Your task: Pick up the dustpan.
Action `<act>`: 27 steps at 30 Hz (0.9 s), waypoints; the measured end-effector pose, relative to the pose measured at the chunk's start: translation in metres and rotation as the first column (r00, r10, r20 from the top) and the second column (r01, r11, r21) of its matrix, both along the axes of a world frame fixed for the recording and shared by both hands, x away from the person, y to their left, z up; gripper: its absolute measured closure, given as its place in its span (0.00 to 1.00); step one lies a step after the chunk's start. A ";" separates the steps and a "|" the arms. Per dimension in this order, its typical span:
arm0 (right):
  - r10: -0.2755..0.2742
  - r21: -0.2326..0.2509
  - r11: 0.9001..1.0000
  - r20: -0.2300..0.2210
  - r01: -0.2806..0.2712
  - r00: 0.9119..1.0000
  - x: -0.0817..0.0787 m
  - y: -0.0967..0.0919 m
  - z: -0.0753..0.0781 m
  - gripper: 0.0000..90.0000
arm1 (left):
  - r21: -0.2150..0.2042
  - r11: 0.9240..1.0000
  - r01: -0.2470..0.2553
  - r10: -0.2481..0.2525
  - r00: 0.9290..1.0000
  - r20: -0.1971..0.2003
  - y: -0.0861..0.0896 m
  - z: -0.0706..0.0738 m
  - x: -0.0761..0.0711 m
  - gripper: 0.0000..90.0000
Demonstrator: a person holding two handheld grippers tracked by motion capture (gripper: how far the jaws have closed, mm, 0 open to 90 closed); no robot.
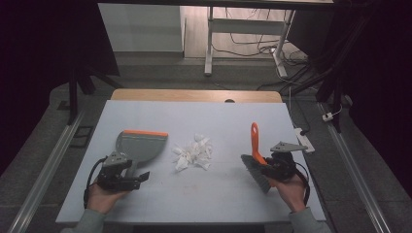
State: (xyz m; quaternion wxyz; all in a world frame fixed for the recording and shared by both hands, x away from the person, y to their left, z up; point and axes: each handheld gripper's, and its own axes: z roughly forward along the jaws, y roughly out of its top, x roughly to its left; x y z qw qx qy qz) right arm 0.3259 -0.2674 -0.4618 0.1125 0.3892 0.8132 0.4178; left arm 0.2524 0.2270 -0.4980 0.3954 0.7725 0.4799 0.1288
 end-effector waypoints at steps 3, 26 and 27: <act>0.003 0.001 1.000 0.004 -0.003 1.000 -0.001 0.000 0.001 0.78 | 0.000 1.000 0.003 -0.003 1.000 -0.003 0.000 0.001 0.000 0.19; 0.004 0.014 1.000 0.014 -0.005 1.000 -0.002 0.000 0.003 0.78 | 0.027 1.000 0.011 -0.011 1.000 -0.029 -0.004 0.012 -0.001 0.17; 0.004 0.013 1.000 0.014 -0.004 1.000 -0.002 0.000 0.003 0.78 | 0.028 1.000 0.009 -0.009 1.000 -0.028 -0.004 0.013 -0.002 0.17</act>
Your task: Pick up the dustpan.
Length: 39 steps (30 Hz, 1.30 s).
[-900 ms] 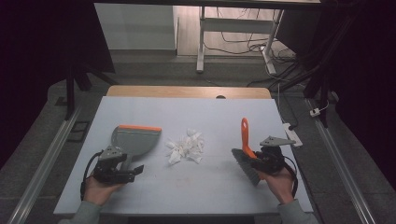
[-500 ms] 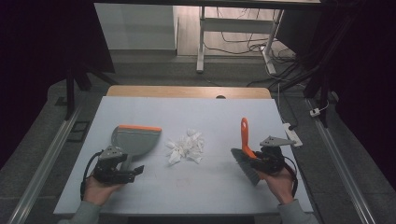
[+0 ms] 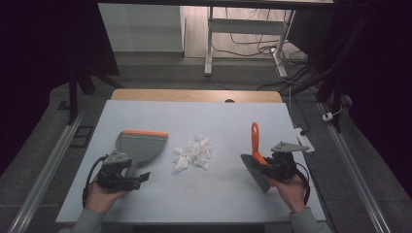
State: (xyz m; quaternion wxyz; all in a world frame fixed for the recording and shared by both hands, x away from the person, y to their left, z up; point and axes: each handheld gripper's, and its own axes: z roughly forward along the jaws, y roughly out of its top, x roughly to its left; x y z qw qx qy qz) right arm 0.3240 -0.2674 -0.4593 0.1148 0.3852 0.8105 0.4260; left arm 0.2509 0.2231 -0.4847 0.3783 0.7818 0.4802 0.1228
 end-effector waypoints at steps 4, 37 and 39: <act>-0.002 0.000 1.000 -0.001 0.002 1.000 0.000 -0.001 0.000 0.78 | 0.000 1.000 -0.002 0.002 1.000 -0.003 -0.001 0.004 -0.001 0.17; -0.008 -0.014 1.000 -0.006 0.008 1.000 0.001 0.000 -0.003 0.78 | 0.118 0.978 -0.174 0.194 0.964 -0.184 0.016 -0.004 0.037 0.17; -0.009 -0.014 1.000 -0.006 0.008 1.000 0.001 0.000 -0.003 0.78 | 0.120 0.976 -0.183 0.204 0.958 -0.200 0.017 -0.007 0.038 0.17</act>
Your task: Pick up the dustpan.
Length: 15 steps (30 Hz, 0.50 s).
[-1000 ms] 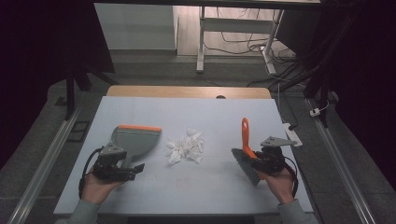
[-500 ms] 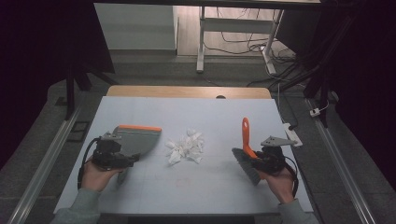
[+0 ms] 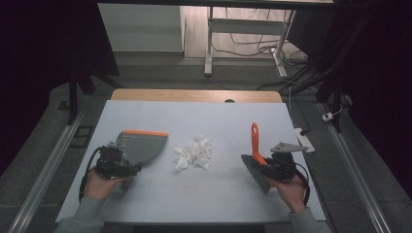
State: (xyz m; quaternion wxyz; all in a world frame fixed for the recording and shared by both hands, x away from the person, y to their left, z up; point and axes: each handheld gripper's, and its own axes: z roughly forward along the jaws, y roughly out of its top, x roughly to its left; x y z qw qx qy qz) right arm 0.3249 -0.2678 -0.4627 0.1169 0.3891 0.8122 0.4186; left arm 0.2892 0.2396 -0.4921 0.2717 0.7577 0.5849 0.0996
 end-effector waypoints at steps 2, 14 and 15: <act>0.000 0.000 1.000 -0.001 0.000 1.000 0.000 0.000 0.000 0.78 | -0.001 1.000 -0.001 0.001 1.000 -0.015 -0.001 -0.004 0.002 0.17; 0.002 -0.011 1.000 -0.006 -0.002 1.000 0.000 0.001 -0.003 0.78 | 0.026 0.999 -0.020 0.022 0.997 -0.077 -0.007 -0.022 0.010 0.20; 0.002 -0.011 1.000 -0.006 -0.002 1.000 0.000 0.001 -0.003 0.78 | 0.028 0.999 -0.027 0.029 0.997 -0.077 -0.008 -0.023 0.011 0.21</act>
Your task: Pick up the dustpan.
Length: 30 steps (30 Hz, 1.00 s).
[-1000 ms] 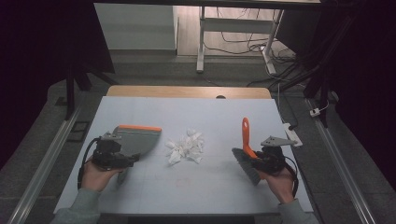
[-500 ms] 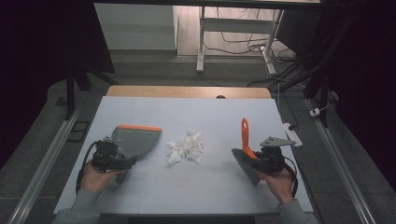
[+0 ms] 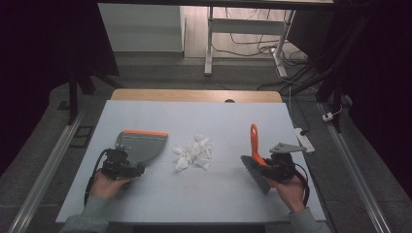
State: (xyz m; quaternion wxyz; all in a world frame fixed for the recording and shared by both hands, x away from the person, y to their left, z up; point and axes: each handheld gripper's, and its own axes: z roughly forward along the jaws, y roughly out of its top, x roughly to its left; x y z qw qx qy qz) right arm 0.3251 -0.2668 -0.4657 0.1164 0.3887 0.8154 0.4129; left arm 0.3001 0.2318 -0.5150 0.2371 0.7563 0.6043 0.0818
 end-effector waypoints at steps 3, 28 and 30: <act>0.001 -0.001 1.000 -0.001 -0.001 1.000 0.000 0.000 0.000 0.78 | 0.001 1.000 -0.014 0.014 1.000 -0.001 0.000 -0.003 0.002 0.24; -0.003 -0.007 1.000 -0.003 0.003 1.000 0.000 0.000 -0.001 0.78 | -0.081 0.993 -0.086 0.088 0.996 0.026 0.009 -0.010 0.007 0.68; -0.003 -0.006 1.000 -0.002 0.003 1.000 0.000 -0.001 -0.001 0.78 | -0.088 0.993 -0.082 0.084 0.996 0.023 0.011 -0.010 0.007 0.68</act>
